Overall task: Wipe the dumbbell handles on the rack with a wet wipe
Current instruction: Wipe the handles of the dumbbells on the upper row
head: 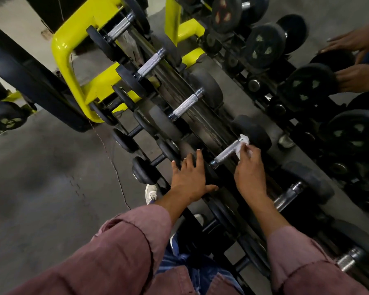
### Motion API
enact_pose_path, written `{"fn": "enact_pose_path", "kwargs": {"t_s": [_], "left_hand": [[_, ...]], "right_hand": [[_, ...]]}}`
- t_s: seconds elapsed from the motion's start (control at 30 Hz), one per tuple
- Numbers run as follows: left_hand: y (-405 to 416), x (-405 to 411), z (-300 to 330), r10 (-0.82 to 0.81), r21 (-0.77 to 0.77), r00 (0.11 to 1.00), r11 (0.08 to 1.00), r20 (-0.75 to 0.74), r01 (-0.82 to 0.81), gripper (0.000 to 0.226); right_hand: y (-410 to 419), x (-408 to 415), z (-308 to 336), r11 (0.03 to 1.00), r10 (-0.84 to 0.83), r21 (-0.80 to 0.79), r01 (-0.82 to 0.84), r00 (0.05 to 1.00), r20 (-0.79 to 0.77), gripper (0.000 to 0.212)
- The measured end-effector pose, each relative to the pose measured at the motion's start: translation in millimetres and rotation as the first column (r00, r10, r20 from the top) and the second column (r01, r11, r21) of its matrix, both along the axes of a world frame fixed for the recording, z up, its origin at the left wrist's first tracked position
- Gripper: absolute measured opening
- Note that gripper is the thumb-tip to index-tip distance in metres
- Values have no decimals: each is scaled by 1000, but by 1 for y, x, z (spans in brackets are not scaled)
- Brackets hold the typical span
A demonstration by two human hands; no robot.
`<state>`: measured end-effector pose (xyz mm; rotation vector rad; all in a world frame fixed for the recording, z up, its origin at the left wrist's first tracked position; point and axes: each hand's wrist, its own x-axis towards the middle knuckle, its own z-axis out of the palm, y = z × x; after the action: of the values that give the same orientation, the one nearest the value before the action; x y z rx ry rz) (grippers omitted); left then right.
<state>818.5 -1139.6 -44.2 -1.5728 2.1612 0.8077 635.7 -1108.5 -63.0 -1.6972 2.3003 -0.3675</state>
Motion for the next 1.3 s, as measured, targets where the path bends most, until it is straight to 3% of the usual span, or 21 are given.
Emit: {"fn": "enact_pose_path", "kwargs": {"t_s": [0.1,0.23,0.3,0.37,0.43,0.47,0.63,0.73,0.83,0.97,1.13,1.2,1.3], "left_hand": [[0,0,1,-2,-9,1000,1000,8,2,128],[0,-1,1,-7,-13,1000,1000,16,7,129],[1,-2,1,-7,-14,1000,1000,19,8,129],[0,-2,0,-8,-16,1000,1000,20,8,129],[0,-2,-1,-10,-19,1000,1000,19,11,129],[0,-1,-2,-10,-23,1000,1000,18,11,129],[0,-1,-4,-7,-28,1000,1000,14,8,130],[0,-1,-3,-11,-28,1000,1000,15,12,129],[0,-1,-3,-11,-31,1000,999,16,11,129],[1,0,-3,-16,-24,1000,1000,17,17,129],[1,0,-1,-17,-25,1000,1000,13,17,128],[0,0,0,-18,-17,1000,1000,14,19,127],[0,-1,0,-17,-17,1000,1000,19,17,128]], "right_hand": [[-3,6,5,978,-202,30,207,898,392,56],[-10,10,-2,914,-364,81,396,719,592,54],[-13,12,-8,885,-400,154,439,547,736,53],[-19,11,-11,835,-413,260,485,240,878,51],[-27,7,-10,777,-432,400,486,-50,900,47],[-31,3,-9,757,-446,453,471,-134,885,45],[-53,-8,-16,740,-420,551,385,-375,827,43],[-55,-7,-19,760,-374,539,363,-433,820,44],[-46,-8,-19,800,-386,504,324,-364,847,44],[-36,-11,-21,815,-471,495,300,-152,869,46],[-16,-15,-9,830,-541,456,320,271,796,39],[-5,-17,2,887,-459,348,303,507,730,45],[2,-19,28,984,-168,28,177,857,486,43]]}}
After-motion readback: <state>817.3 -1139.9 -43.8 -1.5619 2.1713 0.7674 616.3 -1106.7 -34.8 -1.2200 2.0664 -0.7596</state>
